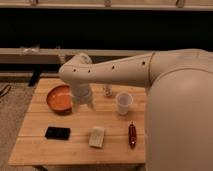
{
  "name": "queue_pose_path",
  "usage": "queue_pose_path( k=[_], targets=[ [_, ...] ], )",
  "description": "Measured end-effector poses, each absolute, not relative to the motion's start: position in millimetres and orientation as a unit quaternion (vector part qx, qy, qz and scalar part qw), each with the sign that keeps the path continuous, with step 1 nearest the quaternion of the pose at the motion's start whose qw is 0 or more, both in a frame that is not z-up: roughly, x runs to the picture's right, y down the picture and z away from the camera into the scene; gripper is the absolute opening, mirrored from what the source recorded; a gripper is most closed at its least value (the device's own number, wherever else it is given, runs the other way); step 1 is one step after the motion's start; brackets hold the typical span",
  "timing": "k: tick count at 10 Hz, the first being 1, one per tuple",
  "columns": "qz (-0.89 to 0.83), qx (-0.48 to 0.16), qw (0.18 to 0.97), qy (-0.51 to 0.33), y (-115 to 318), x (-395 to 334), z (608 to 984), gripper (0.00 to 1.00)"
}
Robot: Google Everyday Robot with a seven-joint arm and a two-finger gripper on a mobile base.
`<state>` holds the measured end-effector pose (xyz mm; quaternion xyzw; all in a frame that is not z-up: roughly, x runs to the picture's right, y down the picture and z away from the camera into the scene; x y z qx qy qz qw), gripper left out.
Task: Place the bottle in the ceramic bowl
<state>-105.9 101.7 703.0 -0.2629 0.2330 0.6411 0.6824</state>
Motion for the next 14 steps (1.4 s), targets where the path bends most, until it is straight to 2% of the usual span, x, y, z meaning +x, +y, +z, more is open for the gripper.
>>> queue_pose_path(
  k=[8, 14],
  targets=[
    [0.645, -0.257, 0.681, 0.233, 103, -96, 707, 0.65],
    [0.623, -0.210, 0.727, 0.197, 38, -26, 759, 0.65]
  ],
)
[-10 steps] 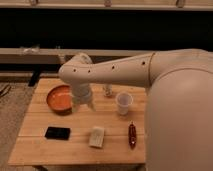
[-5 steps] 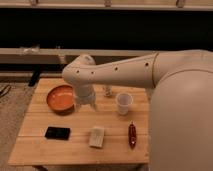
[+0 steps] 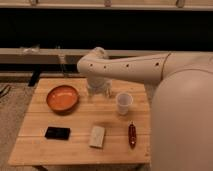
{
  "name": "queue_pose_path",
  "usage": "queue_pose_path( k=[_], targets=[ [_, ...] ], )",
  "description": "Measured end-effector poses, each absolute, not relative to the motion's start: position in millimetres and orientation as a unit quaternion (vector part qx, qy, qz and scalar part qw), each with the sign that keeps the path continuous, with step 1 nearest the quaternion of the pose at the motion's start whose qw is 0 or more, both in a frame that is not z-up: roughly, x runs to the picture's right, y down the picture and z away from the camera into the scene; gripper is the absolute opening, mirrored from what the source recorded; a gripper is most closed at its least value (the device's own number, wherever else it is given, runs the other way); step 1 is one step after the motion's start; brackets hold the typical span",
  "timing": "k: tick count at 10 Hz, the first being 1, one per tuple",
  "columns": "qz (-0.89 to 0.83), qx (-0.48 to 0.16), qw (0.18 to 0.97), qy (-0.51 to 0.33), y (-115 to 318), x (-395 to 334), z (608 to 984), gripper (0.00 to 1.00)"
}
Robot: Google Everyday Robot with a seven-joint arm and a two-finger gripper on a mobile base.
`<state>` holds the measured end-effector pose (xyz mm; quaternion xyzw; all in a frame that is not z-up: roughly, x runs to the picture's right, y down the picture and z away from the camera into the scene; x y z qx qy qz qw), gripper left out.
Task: Place the bottle in the ceramic bowl
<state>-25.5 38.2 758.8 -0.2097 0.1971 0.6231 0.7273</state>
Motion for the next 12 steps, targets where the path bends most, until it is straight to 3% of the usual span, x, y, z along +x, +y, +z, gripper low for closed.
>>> queue_pose_path(
  k=[6, 12],
  targets=[
    [0.562, -0.205, 0.786, 0.158, -9, 30, 822, 0.65],
    [0.546, -0.244, 0.794, 0.110, -9, 41, 857, 0.65]
  ],
)
